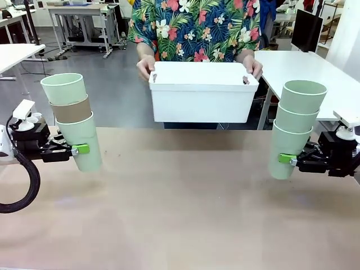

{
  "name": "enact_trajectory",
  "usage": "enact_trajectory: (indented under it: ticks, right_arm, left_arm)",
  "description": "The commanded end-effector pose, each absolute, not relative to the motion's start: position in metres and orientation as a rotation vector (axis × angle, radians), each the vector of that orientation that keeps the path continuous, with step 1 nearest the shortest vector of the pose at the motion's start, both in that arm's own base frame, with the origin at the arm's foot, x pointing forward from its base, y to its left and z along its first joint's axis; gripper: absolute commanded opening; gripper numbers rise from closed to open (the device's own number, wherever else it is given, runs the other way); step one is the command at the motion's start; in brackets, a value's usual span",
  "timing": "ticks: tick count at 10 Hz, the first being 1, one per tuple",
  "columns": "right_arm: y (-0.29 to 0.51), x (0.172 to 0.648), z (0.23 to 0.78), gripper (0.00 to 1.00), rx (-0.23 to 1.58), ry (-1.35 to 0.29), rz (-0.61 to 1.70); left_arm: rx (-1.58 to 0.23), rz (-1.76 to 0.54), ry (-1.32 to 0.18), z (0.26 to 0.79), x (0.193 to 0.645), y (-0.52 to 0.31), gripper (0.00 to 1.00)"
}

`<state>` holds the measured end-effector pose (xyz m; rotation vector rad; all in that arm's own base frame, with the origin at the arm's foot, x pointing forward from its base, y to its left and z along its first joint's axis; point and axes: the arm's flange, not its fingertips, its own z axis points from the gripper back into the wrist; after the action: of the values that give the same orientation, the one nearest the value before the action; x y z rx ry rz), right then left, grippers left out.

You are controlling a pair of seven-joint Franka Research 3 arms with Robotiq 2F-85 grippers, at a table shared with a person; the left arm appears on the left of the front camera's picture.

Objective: Stack the cups and store them in the basket.
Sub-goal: Place the stack of Reusable plastic cups into the Pantry Basket.

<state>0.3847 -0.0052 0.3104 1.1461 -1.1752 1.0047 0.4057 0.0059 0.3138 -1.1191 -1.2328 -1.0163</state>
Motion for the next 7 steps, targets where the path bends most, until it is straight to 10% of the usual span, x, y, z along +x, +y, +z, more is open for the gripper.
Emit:
enact_trajectory:
  ticks: [1,7]
  right_arm:
    - [-0.0056,0.3852,0.3152,0.85,1.139,-1.185,1.01]
    - [-0.0056,0.3852,0.3152,0.85,1.139,-1.185,1.01]
  left_arm:
    - [-1.119,-1.022,-1.242,0.3183,0.4056,0.0053,0.87]
    - [-1.119,-1.022,-1.242,0.3183,0.4056,0.0053,0.87]
